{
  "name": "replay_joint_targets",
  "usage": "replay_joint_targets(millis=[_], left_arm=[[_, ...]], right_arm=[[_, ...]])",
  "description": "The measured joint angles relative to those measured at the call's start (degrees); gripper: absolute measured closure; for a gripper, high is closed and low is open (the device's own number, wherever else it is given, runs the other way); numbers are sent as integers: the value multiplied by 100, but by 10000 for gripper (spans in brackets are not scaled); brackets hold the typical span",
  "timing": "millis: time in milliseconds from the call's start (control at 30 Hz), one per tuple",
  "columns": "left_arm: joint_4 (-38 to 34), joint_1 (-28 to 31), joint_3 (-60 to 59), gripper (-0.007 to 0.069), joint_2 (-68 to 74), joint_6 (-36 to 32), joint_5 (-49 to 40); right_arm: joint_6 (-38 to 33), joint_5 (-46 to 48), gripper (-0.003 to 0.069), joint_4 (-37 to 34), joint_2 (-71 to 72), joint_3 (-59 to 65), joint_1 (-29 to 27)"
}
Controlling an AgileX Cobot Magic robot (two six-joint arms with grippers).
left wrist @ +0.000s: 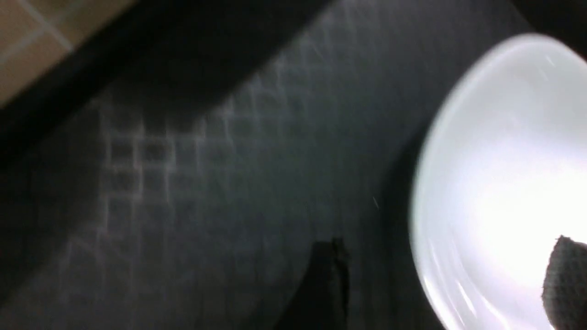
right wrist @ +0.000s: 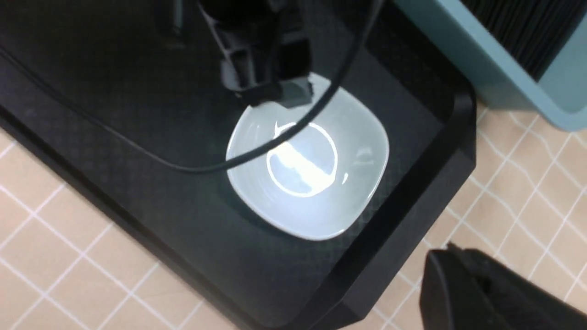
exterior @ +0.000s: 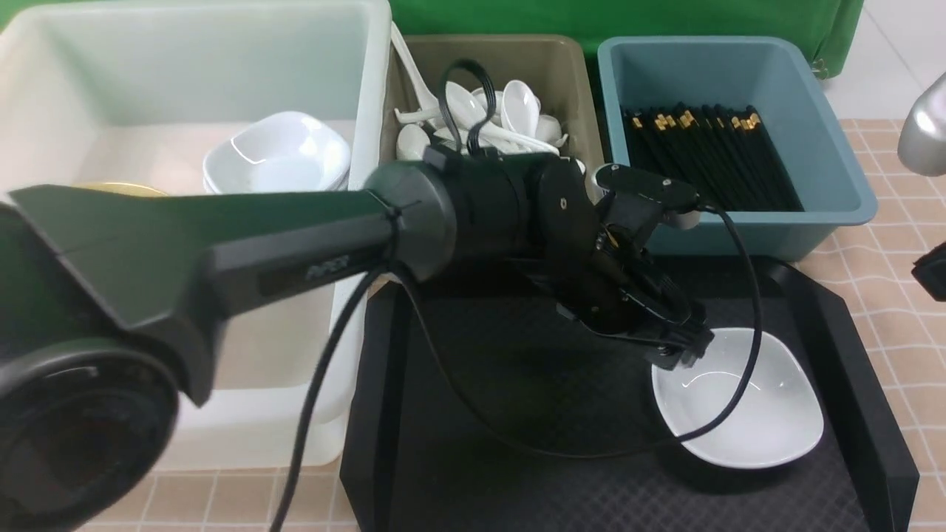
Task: On brown table put chopsticks spoon bowls plates into blue grey white boxes.
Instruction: 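Grasp the small white bowl on the black tray by its rim with the left gripper, then place the white bowl into the white bin with the other dishes with the left gripper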
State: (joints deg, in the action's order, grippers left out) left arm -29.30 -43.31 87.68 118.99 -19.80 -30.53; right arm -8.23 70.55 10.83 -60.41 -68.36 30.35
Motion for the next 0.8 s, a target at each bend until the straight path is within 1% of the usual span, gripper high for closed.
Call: replay_joint_targets(millis=[100,233,300,367,400,433,467,500,533,567,600,667,800], left_arm=[[-129,-7,0,75,160,0,178],[-278,-55,69,89,404,-12,152],[-349,-122,210,138,510,-12,129],[-353,-173,336,207,590,-41,116],[-328,-185,419,273,636,-53,56],[-306,-184,451,313,650,-62,19],[-196,-177,528,417,674,-79,-93],[-157,-170,541,449,677,-86,-150],[-66,-139,649,526,683,-85,-353],[-66,-121,688,540,683,-69,-411],[-32,-49,820,575,621,-59,-617],[120,102,1010,609,422,-64,-978],[280,550,1168,618,-183,-159,-1478]], right_arm=[[-117,-50,621,0,0,0,0],[-148,-70,621,0,0,0,0],[-155,-96,621,0,0,0,0],[-169,-103,621,0,0,0,0],[-168,-108,621,0,0,0,0],[-168,-114,621,0,0,0,0],[-168,-126,621,0,0,0,0],[-168,-126,621,0,0,0,0],[-168,-127,621,0,0,0,0],[-168,-133,621,0,0,0,0],[-168,-169,621,0,0,0,0],[-200,-290,621,0,0,0,0],[-235,-656,621,-43,0,0,0]])
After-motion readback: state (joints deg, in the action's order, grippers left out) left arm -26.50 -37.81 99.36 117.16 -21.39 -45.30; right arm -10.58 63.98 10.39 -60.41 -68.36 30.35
